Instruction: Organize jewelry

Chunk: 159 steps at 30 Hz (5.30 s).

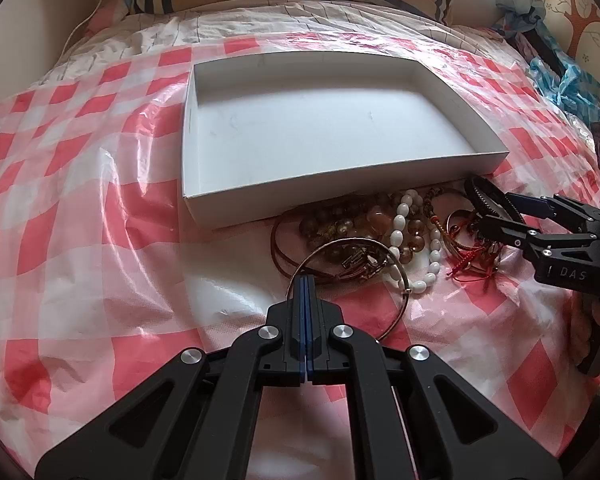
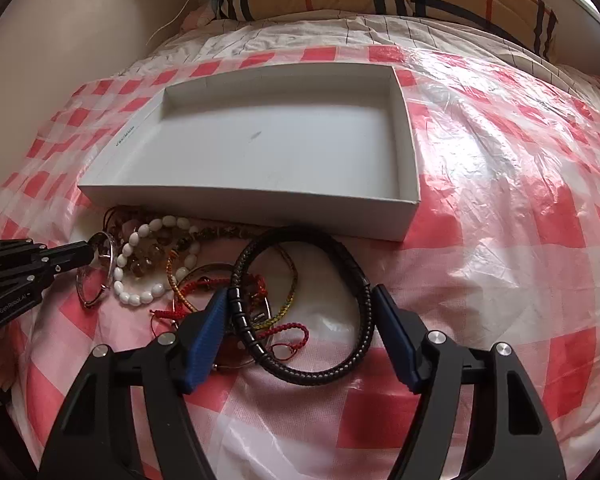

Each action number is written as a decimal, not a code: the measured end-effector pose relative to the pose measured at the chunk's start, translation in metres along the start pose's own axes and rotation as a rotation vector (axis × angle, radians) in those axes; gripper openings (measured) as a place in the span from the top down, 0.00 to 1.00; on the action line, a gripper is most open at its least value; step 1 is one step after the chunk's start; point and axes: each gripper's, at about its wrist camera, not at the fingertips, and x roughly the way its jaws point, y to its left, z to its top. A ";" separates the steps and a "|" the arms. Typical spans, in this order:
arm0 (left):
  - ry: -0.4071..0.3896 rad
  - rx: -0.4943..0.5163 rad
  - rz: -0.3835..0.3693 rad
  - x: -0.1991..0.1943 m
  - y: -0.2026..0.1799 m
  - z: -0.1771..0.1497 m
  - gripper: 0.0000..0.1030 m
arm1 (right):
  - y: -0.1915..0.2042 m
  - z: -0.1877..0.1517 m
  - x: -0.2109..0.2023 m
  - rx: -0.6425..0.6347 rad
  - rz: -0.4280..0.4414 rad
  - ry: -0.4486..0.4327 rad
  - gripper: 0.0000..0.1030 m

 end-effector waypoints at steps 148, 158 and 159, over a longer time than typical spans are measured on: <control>-0.023 -0.081 0.113 -0.006 0.007 0.012 0.52 | 0.021 -0.005 -0.008 -0.107 -0.070 0.057 0.93; -0.028 -0.075 0.119 0.003 0.008 0.018 0.52 | -0.024 0.005 -0.032 0.154 0.104 -0.038 0.95; -0.030 -0.076 0.120 0.005 0.008 0.019 0.51 | -0.023 0.005 -0.031 0.151 0.100 -0.033 0.95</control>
